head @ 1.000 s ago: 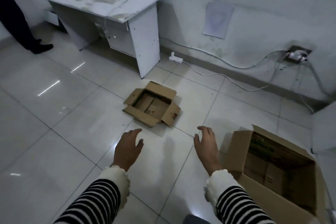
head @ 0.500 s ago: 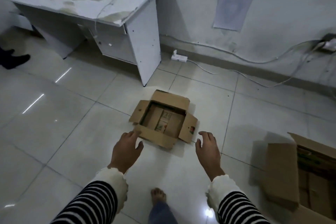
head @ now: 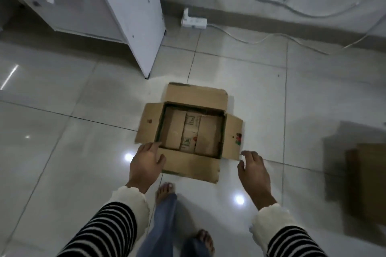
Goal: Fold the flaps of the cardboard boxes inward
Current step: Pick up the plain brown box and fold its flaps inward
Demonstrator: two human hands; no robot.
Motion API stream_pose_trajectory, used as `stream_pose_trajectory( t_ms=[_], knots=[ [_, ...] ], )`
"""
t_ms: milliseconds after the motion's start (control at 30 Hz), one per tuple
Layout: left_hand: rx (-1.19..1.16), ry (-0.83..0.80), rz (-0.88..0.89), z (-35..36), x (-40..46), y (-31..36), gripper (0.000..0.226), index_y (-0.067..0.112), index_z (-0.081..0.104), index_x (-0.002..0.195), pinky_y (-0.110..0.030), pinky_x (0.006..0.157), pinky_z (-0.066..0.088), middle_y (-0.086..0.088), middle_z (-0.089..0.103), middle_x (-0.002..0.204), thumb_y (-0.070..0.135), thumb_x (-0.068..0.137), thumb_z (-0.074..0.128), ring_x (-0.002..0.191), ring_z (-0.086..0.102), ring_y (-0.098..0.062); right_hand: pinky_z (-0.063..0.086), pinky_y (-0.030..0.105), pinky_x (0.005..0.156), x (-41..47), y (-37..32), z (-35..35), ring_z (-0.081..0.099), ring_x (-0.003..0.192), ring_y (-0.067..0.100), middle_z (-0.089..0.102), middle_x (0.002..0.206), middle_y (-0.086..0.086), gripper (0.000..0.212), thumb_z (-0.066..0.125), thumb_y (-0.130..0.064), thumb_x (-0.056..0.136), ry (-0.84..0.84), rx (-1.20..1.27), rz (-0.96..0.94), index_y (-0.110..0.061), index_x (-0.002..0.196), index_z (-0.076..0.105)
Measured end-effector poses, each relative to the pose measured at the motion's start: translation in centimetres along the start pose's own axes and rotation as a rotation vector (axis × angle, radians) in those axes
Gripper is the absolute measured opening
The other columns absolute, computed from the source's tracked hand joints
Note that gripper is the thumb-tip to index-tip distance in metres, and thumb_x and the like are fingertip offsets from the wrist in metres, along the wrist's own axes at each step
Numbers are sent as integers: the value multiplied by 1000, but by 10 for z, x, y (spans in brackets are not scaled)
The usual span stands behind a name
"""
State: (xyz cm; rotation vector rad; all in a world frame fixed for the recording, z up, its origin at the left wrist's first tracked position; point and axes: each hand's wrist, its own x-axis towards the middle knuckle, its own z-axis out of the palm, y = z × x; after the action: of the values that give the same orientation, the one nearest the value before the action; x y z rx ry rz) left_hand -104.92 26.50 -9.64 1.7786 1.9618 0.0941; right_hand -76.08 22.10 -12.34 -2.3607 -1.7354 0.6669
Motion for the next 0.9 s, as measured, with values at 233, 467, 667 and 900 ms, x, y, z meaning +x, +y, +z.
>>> stream_pose_trajectory(
  t_ms=[233,467,667,900],
  knots=[
    [92,-57,42,121,109,-94,54,15,39,134,-44,91,45,-14,52,132,31,85,55,117,48,-34,49,47,85,85,30,145,53,109,35,56,123,20,34,54,-17,89,-2,-40,57,-5,120,52],
    [283,11,-25,178,193,-173,70,14,25,140,-57,102,34,-22,35,144,49,84,50,126,38,-44,36,53,102,162,65,229,37,125,40,43,136,20,57,62,-28,83,35,57,84,-10,132,39],
    [-15,-99,-265,192,217,-214,89,47,-3,139,-69,107,16,-17,18,153,83,67,33,136,22,-46,26,65,106,183,101,252,32,130,45,20,151,9,63,61,-44,84,16,417,236,-45,136,25],
    [-321,-125,-254,201,210,-185,96,53,0,137,-57,102,38,-24,35,139,82,58,45,121,42,-47,20,46,112,184,112,251,13,140,38,0,154,12,89,58,-72,67,-54,629,330,-41,143,22]
  ],
)
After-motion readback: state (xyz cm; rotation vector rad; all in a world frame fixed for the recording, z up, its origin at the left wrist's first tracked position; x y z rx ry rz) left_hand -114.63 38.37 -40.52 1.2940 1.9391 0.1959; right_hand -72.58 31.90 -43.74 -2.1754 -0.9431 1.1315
